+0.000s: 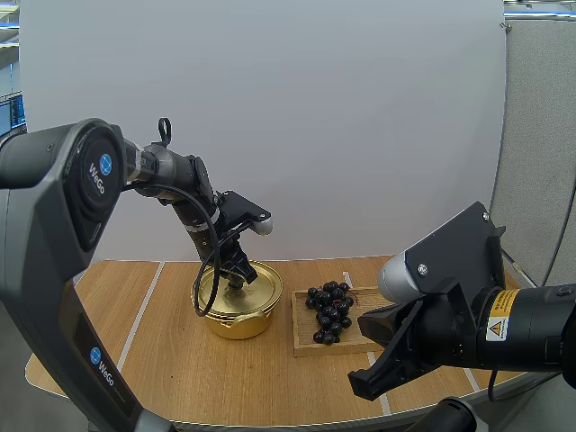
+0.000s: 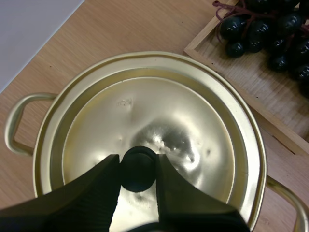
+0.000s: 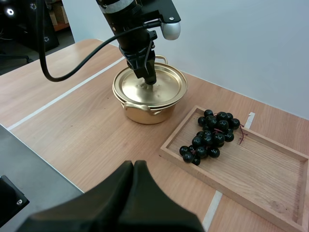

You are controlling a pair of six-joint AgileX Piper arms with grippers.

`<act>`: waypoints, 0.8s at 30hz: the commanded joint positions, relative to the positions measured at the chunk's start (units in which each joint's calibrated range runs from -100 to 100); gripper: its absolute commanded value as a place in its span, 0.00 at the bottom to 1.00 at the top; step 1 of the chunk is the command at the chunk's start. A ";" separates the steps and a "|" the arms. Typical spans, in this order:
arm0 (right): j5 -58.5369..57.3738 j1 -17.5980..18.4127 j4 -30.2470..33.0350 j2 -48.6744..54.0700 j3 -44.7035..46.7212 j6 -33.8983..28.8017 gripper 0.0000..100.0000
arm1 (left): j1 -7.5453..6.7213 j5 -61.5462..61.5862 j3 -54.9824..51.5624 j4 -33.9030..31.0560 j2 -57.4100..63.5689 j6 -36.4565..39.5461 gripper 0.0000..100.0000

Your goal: Open the pot, put the pineapple inside, and close it

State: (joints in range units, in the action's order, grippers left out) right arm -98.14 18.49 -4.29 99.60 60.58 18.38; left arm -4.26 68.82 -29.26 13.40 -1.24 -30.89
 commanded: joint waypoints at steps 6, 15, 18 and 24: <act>-0.40 -0.22 -0.05 0.40 -0.03 -0.13 0.00 | -0.06 3.01 -0.12 -1.08 -0.87 -0.25 0.00; -0.40 -0.22 -0.05 0.40 -0.03 -0.13 0.00 | -0.06 3.21 -0.12 -1.02 -0.87 -0.25 0.10; -0.40 -0.22 -0.05 0.40 -0.03 -0.13 0.00 | -0.06 4.37 -0.12 -1.67 -0.87 -1.09 0.51; -0.40 -0.22 -0.12 0.40 -0.03 -0.13 0.00 | -0.06 6.58 -0.12 -2.04 -0.87 -1.25 1.00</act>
State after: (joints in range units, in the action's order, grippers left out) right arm -98.14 18.49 -4.29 99.60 60.58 18.38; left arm -4.26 72.06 -29.26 12.47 -1.89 -31.61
